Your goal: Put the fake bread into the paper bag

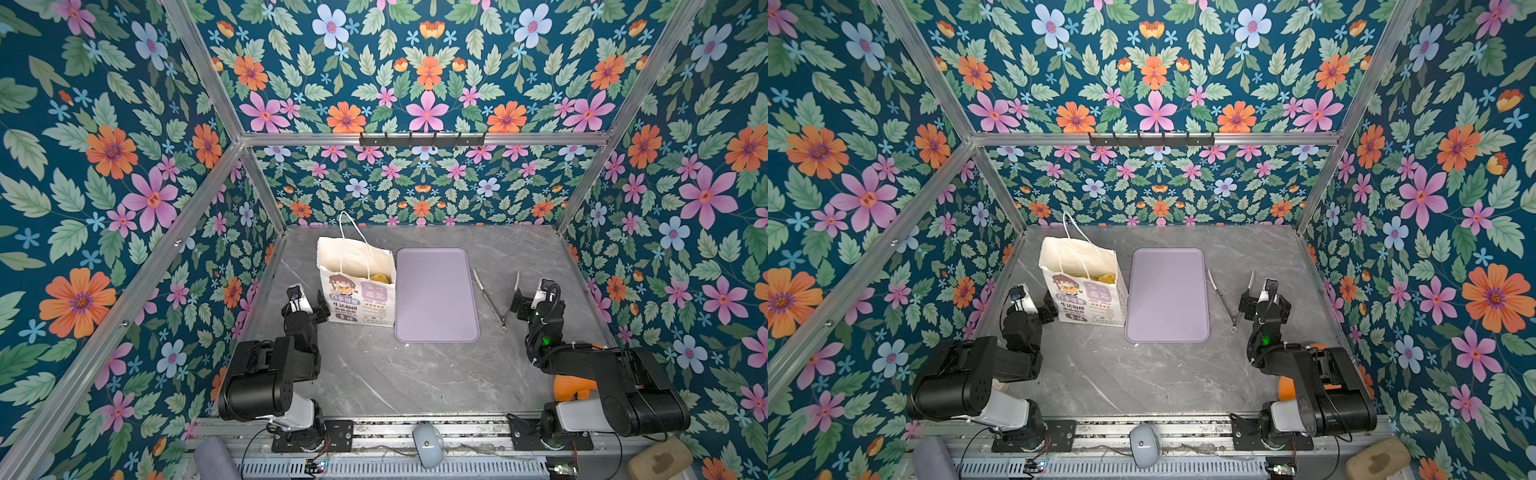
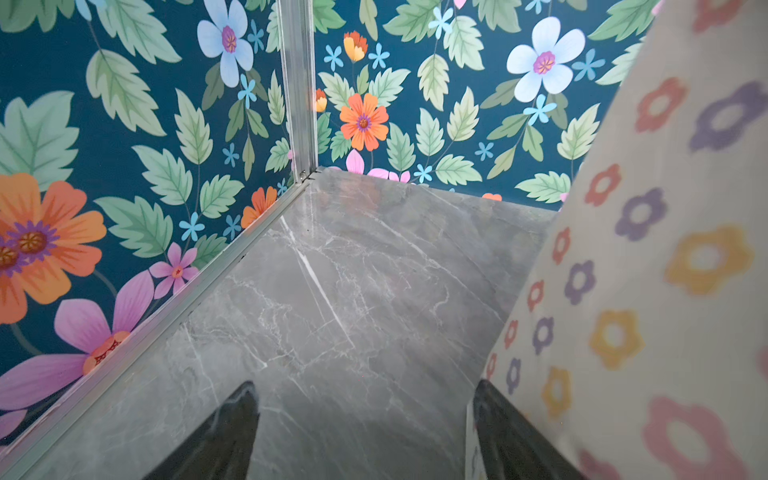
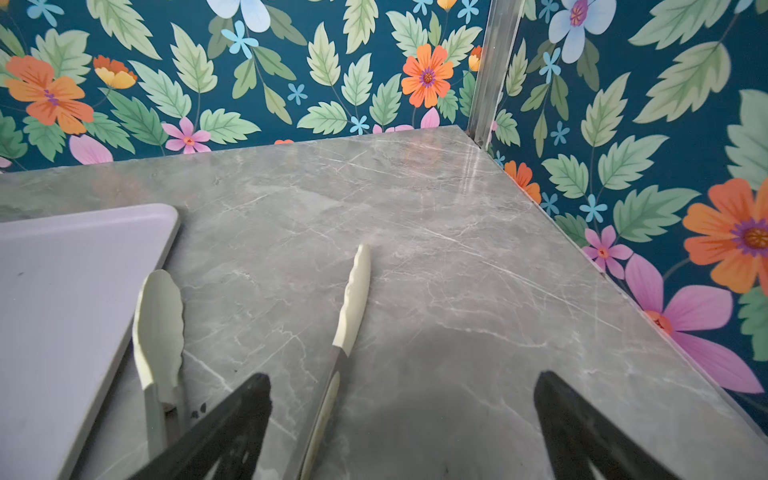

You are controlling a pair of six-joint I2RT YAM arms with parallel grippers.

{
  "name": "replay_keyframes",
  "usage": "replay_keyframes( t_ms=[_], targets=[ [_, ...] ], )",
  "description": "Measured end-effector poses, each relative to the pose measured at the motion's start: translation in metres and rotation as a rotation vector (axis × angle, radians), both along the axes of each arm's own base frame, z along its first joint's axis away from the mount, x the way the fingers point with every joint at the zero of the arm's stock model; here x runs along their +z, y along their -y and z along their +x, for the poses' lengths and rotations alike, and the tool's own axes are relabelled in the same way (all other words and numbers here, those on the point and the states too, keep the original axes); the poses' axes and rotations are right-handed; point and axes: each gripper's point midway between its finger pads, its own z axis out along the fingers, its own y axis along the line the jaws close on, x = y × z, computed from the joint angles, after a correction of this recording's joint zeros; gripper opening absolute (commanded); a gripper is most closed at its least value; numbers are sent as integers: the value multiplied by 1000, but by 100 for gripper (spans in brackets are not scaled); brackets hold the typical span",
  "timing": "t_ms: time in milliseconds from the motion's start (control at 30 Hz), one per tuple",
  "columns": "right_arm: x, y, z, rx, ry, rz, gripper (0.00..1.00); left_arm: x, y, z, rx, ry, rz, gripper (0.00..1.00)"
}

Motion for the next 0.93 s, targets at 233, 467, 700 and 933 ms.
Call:
replay_keyframes(
  t_ms=[233, 467, 700, 933],
  targets=[
    [-7, -2, 6, 28, -23, 17, 99, 1, 3, 5, 8, 3, 12, 83],
    [-8, -2, 7, 28, -26, 25, 99, -10, 6, 15, 10, -31, 35, 86],
    [-9, -2, 7, 28, -31, 25, 99, -9, 6, 18, 26, -31, 49, 97],
    [-9, -2, 7, 28, -31, 25, 99, -8, 5, 17, 35, -31, 52, 100]
  ],
)
